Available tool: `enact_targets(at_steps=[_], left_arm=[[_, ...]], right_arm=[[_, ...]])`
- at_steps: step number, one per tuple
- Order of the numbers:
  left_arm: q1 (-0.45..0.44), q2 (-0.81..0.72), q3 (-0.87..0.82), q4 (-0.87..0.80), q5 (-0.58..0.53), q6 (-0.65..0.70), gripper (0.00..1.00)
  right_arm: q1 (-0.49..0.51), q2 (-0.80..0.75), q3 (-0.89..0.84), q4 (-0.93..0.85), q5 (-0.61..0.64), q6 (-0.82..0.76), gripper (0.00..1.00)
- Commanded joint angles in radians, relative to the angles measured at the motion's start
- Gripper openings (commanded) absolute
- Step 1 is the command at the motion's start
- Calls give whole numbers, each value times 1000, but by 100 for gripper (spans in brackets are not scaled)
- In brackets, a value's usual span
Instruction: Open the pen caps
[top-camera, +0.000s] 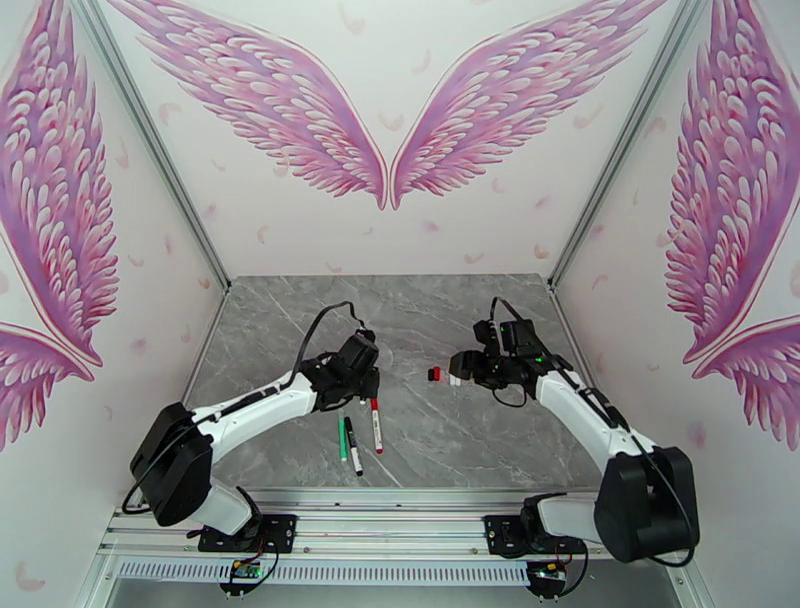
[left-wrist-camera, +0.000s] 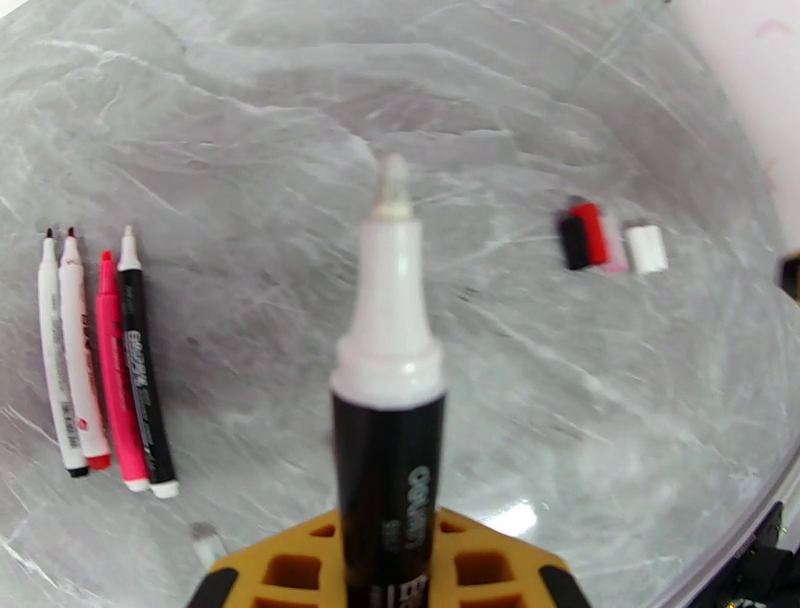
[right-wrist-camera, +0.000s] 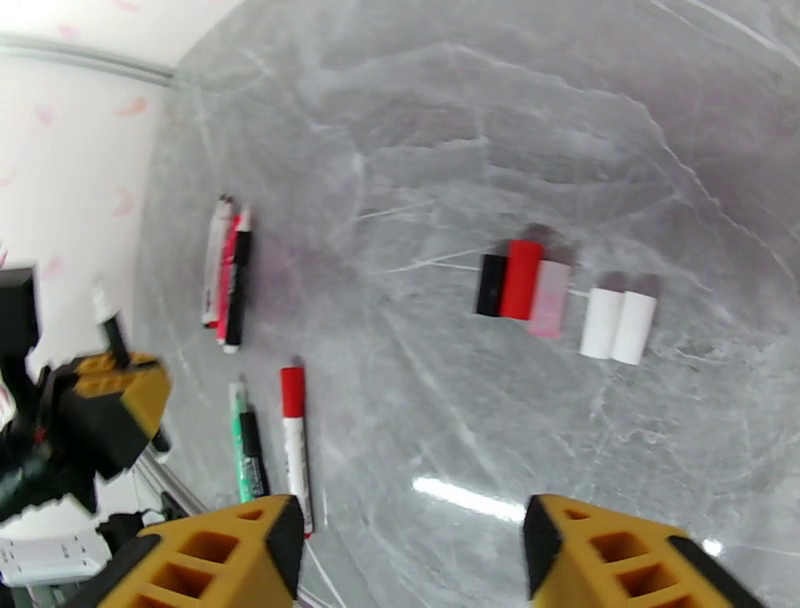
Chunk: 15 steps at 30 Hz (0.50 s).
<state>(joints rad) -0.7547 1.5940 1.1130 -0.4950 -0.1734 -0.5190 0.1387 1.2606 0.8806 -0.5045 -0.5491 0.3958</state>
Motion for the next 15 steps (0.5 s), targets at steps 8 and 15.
enact_targets(at_steps=[8,15], left_arm=[[28,215,169,-162,-175,24,9],[49,339,248,-222,-259,-2,9]], right_arm=[[7,-172,-37,-13,-23,12,99],[7,-178,-34,-25,-14,6,99]])
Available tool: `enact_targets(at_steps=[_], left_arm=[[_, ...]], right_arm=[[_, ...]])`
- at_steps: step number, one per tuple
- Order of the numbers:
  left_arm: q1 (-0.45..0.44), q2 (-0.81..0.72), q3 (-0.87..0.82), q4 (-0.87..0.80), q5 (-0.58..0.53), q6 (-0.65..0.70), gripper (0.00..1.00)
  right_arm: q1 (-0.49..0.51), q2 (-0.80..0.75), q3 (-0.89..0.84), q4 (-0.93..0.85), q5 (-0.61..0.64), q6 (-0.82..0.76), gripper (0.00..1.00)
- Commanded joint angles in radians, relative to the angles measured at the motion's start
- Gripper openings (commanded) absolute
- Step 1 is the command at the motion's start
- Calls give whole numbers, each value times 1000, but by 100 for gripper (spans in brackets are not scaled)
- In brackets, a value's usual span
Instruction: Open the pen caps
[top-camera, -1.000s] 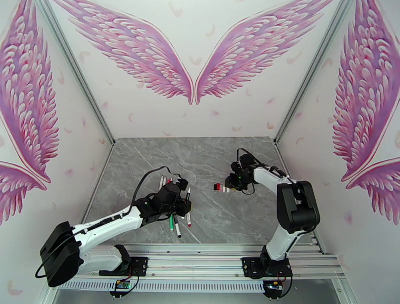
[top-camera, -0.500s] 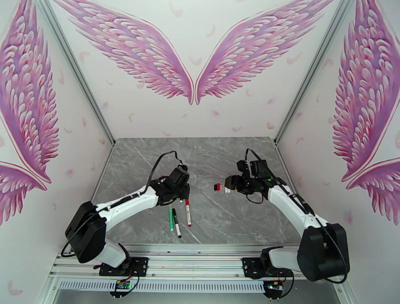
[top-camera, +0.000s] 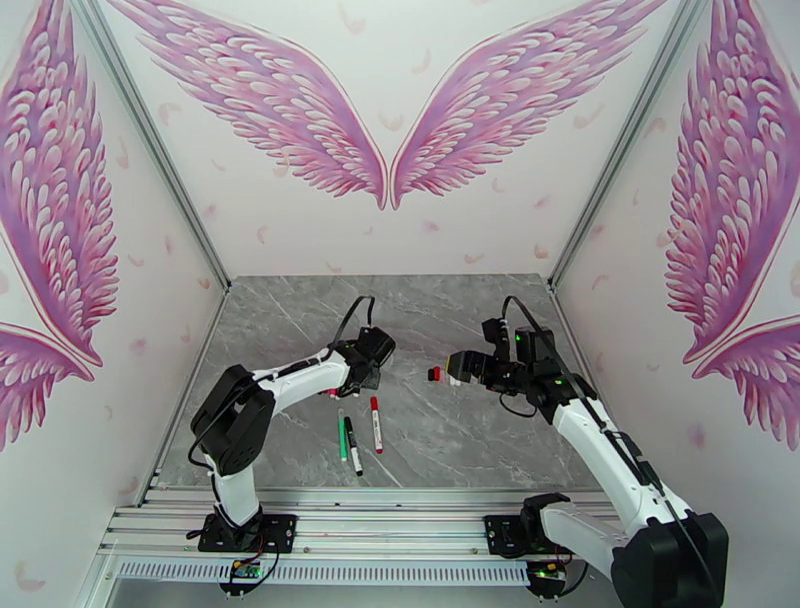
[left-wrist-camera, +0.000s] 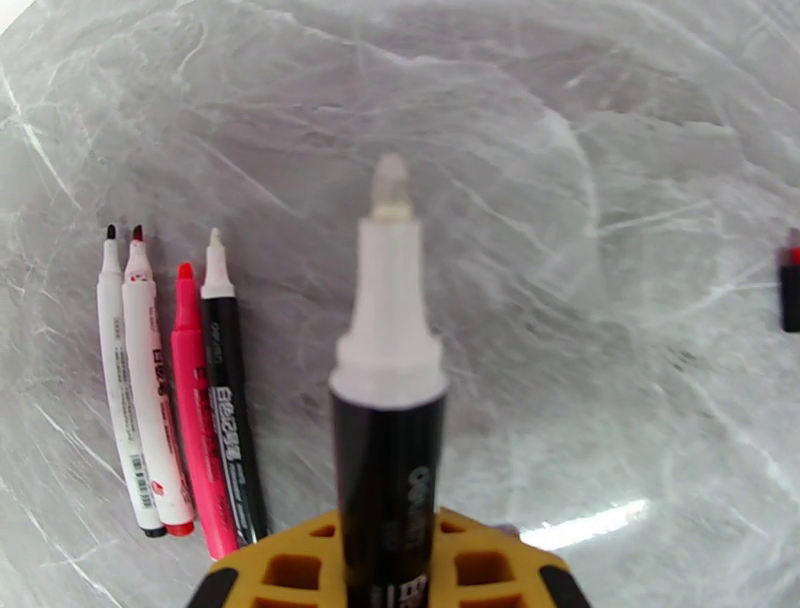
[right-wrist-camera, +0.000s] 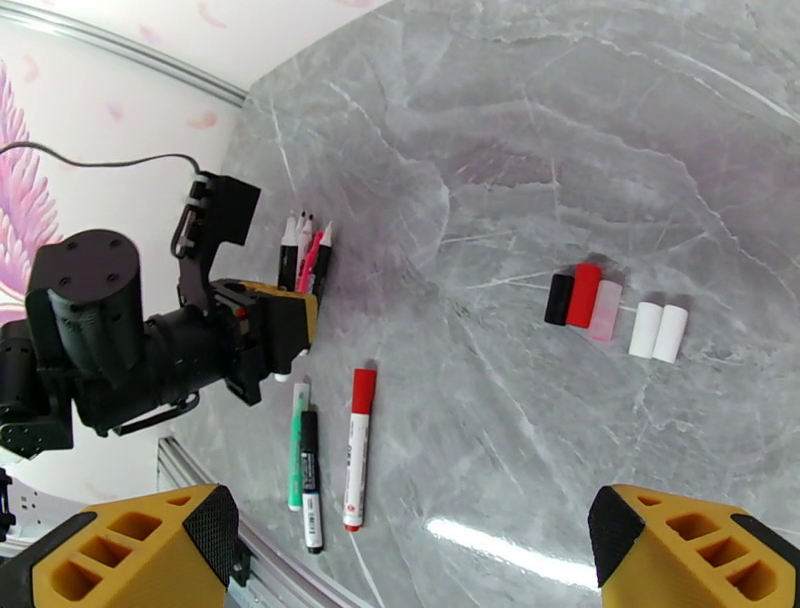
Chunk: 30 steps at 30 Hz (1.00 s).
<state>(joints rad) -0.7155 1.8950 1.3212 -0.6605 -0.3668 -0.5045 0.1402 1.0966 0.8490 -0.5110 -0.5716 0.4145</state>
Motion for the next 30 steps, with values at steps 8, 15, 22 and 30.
enact_targets(at_steps=[8,15,22,30], left_arm=[[50,105,48,-42,-67,-50,11],[68,144,65,-56,-73,-66,17],[73,152,67,-59,-78,-81,27],[73,128,72,-72,-105,-84,31]], right_arm=[[5,-15,-14,-26,11,-11,99],[6,-23,-24,-26,12,-10,99],[6,-20,-22,-24,8,-10,99],[5,-20,-28,-22,-4,-8,99]])
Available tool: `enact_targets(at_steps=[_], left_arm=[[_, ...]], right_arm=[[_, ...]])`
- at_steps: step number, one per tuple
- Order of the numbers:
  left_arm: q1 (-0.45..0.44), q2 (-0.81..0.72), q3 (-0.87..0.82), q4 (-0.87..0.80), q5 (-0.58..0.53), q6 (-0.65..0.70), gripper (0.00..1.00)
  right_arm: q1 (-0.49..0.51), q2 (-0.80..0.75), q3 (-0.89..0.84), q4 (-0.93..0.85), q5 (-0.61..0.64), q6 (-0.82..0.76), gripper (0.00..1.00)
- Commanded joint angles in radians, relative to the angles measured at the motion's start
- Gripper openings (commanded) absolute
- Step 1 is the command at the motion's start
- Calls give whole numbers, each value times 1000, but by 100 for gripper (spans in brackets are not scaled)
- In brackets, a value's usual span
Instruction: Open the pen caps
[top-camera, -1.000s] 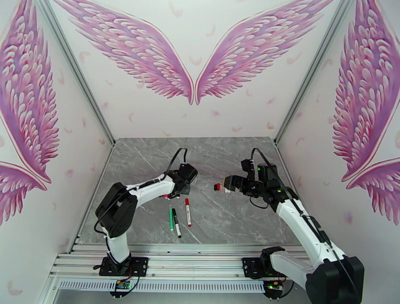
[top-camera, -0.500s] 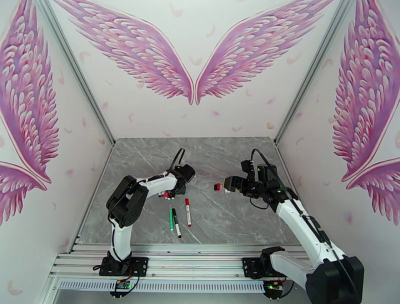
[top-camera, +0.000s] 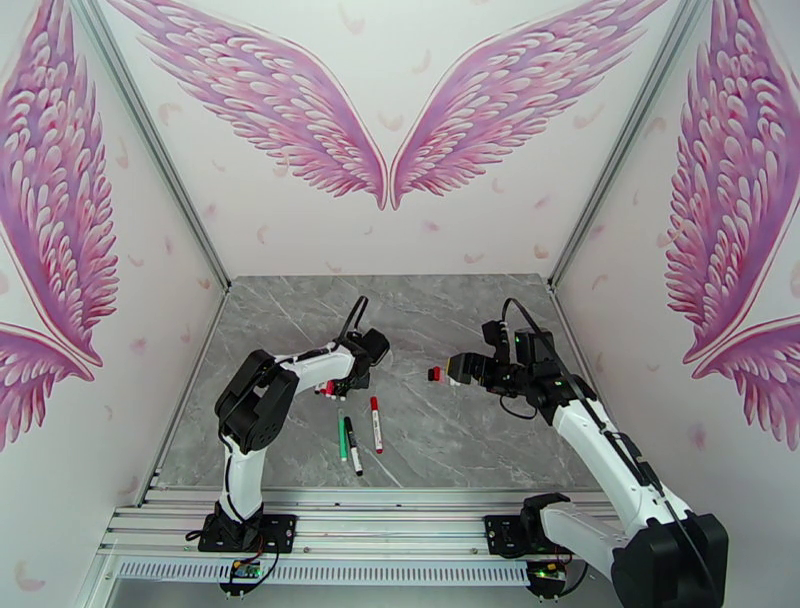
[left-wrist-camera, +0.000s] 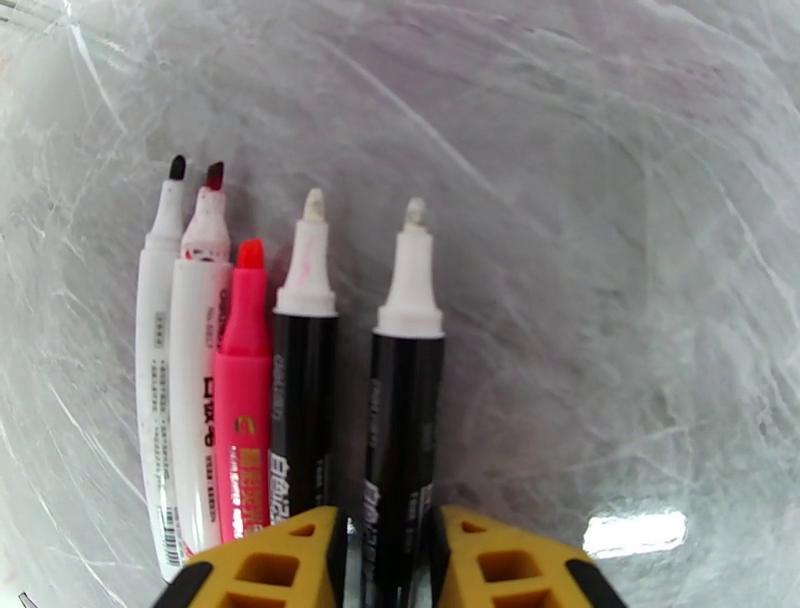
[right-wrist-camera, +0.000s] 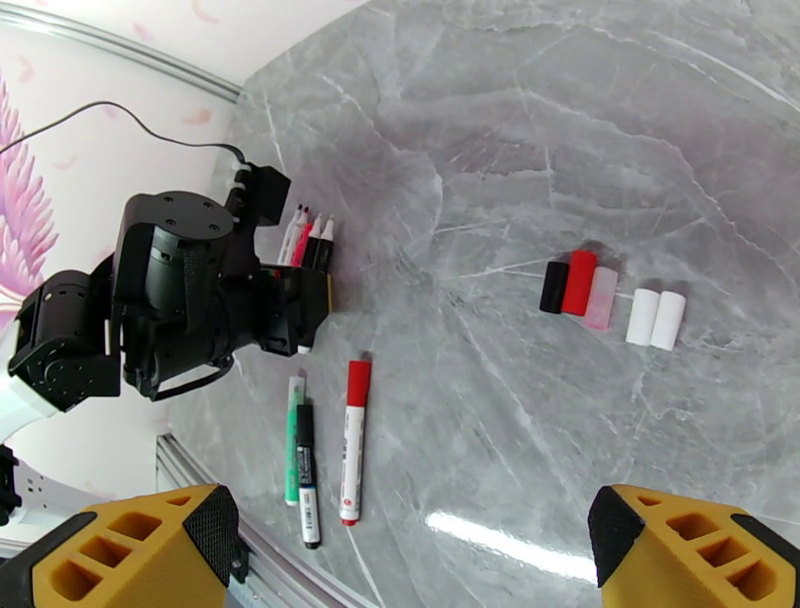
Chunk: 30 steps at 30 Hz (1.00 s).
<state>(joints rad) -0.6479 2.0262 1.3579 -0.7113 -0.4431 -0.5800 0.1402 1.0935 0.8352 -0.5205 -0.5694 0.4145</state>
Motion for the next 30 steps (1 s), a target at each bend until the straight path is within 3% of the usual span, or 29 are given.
enact_targets(at_steps=[1,9,20,30], left_arm=[[5,-14,31,-20,-31,-10,31],[2,-213,-76,-41,43,-52,31],[-13,-540,-445,-21,343,-139,37],[-72,-594,-570,38,471,-202,46]], right_arm=[[6,-17,-16,-11,-8,-8,99],[44,-14,-30,8,-8,-11,99],[133,12,-19,66,-11,-11,99],[225,64,7,69,40,-6,99]])
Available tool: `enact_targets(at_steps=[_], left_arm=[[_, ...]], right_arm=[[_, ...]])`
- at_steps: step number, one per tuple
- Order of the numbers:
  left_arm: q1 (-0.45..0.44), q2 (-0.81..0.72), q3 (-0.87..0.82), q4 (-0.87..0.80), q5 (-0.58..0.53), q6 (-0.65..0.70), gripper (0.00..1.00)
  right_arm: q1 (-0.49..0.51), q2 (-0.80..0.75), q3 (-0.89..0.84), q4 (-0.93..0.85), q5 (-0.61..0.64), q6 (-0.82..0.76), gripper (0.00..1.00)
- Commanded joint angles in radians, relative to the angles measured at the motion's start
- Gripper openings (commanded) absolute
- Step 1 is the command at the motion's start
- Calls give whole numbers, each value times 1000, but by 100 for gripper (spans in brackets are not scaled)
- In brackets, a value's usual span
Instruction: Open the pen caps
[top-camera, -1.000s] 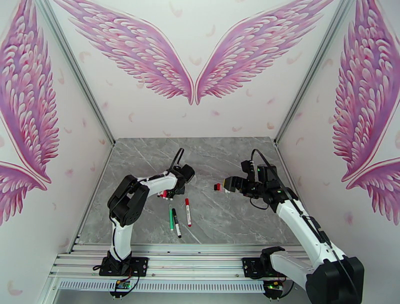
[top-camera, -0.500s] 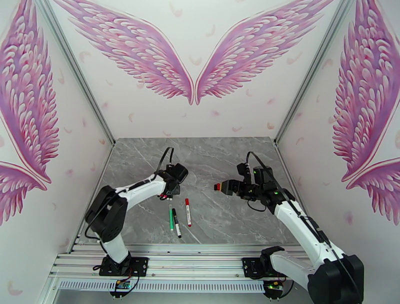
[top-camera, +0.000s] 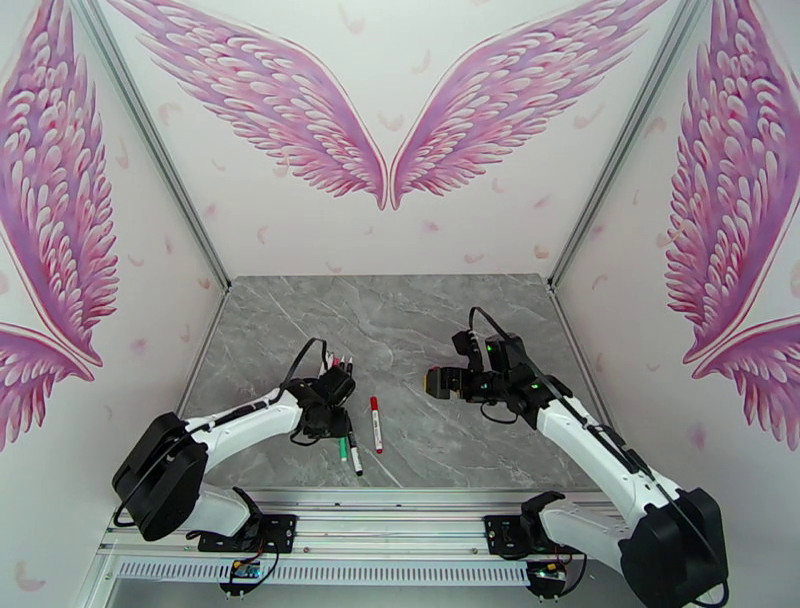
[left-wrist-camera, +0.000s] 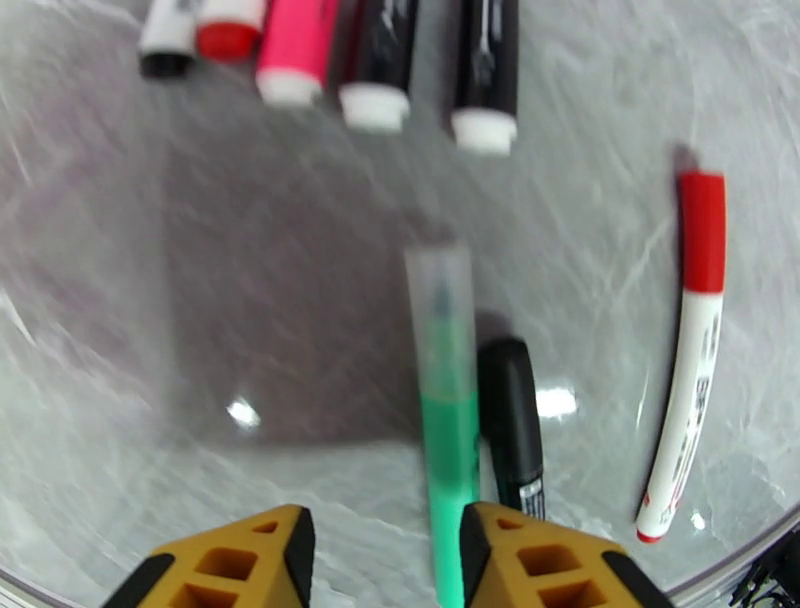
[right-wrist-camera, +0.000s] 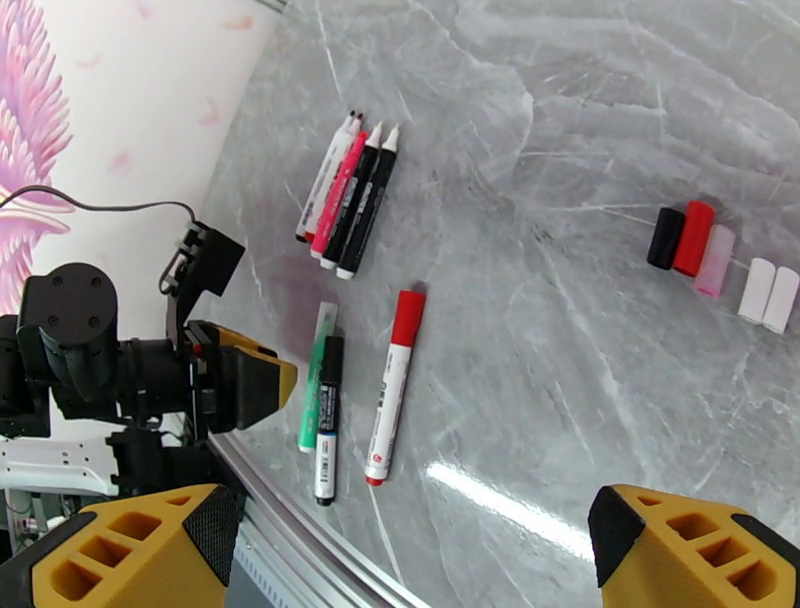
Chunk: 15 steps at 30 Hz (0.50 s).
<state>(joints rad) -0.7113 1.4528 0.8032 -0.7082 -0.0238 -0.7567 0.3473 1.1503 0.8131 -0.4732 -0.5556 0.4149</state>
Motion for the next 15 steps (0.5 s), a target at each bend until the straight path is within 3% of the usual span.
enact_targets(at_steps=[1,15], left_arm=[[-10,-17,-15,34,48,-24,46],[-12,46,-10,44,47,-29,39]], right_arm=[[21,8,30,20,29,-7,99],[31,23,47,-2,57,-19,99]])
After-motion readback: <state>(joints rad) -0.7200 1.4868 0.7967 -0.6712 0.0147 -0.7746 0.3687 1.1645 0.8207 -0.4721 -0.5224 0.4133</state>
